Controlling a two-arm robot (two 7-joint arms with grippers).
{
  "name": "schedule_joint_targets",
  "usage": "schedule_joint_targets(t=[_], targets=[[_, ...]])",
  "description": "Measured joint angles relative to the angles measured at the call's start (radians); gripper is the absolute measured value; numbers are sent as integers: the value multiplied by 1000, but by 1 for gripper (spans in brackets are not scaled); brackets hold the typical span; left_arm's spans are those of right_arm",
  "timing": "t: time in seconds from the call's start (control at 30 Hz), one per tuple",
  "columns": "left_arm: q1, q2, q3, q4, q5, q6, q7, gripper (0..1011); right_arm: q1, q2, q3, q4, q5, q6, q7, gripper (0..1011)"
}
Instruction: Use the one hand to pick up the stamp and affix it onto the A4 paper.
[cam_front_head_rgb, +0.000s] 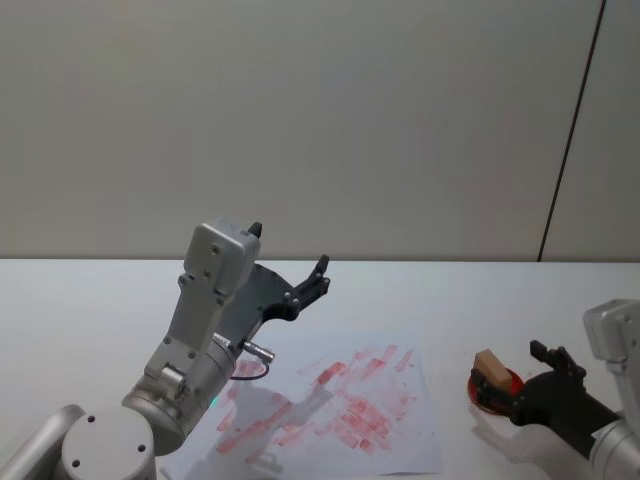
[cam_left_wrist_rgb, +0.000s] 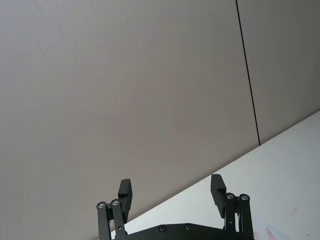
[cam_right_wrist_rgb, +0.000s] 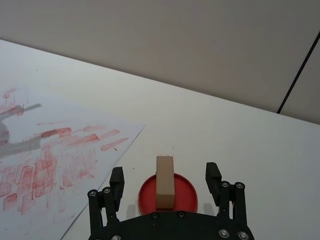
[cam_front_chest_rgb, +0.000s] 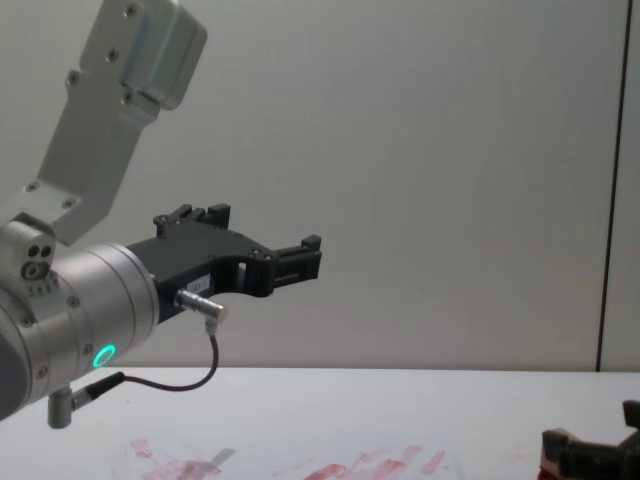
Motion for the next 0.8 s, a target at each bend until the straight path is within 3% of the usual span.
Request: schedule_joint_targets(t=[0.5, 0.8], targets=[[0, 0, 0, 0, 0, 0, 0, 1003, 18, -22, -9, 50, 4, 13, 3, 994], [0, 0, 0, 0, 0, 0, 0, 1002, 30, -34, -13, 75, 11, 12, 4, 807]])
